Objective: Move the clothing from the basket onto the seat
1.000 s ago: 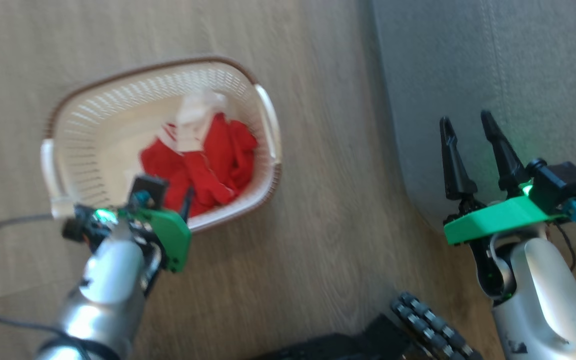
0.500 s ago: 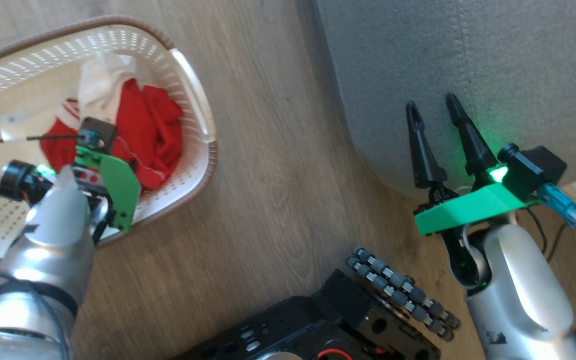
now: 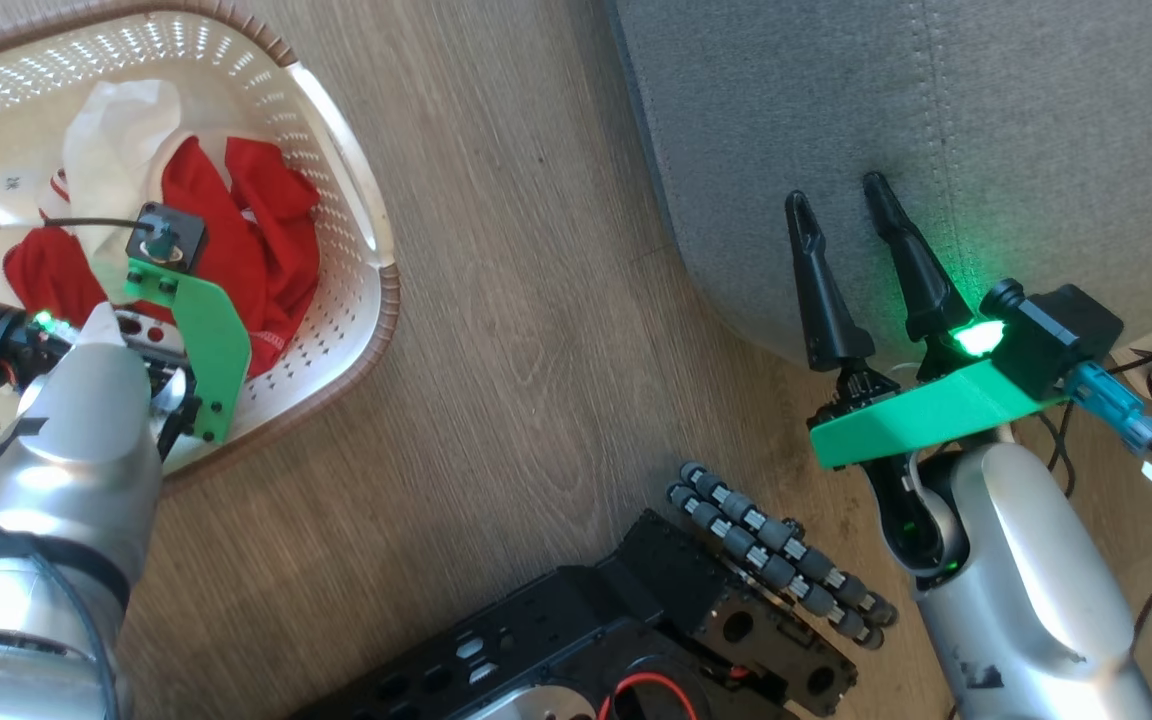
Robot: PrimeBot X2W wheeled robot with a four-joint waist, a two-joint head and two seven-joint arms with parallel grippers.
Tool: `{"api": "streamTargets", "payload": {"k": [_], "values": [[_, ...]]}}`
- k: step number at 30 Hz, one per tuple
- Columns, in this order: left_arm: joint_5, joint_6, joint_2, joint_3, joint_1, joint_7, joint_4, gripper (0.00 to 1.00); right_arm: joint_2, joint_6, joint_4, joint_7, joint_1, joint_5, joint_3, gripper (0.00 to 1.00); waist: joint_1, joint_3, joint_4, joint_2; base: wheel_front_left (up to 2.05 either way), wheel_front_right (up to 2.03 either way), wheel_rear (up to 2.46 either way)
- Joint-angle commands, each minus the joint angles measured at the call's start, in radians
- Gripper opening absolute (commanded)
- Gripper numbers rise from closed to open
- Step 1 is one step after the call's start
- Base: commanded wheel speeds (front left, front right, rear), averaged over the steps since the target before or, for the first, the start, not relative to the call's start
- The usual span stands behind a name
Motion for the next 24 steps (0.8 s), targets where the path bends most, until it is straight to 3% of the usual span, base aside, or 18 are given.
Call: {"api": "streamTargets", "payload": {"k": [1,7,8,9,18,24], "values": [[0.015,0.011,0.024,0.001,0.003,0.011,-0.003,1.0,-0.008,-0.001,-0.019,-0.005,0.054,0.01,0.01,1.0,0.0,0.005,0.002,0.0001,0.0,0.0,0.0],[0.022,0.036,0.029,-0.016,-0.008,0.044,-0.002,1.0,-0.008,-0.001,-0.043,-0.005,0.067,0.006,0.013,1.0,0.0,0.018,0.008,0.0001,0.0,0.0,0.0],[0.021,0.036,0.03,-0.018,-0.01,0.048,-0.002,0.76,-0.008,-0.001,-0.047,-0.005,0.067,0.006,0.014,1.0,0.0,0.02,0.009,0.0001,0.0,0.0,0.0],[0.022,0.031,0.031,-0.023,-0.011,0.048,-0.002,0.01,-0.008,-0.001,-0.05,-0.005,0.066,0.007,0.014,1.0,0.0,0.022,0.01,0.0001,0.0,0.0,0.0],[0.003,0.033,0.055,-0.021,0.001,0.017,-0.002,0.0,-0.008,-0.001,-0.046,-0.005,0.044,0.02,0.036,1.0,0.0,0.016,0.013,0.0001,0.0,0.0,0.0],[-0.04,0.034,0.069,0.008,0.023,-0.073,-0.002,0.0,-0.008,-0.001,-0.042,-0.005,-0.003,0.028,0.065,1.0,0.0,-0.016,0.004,0.0001,0.0,0.0,0.0]]}}
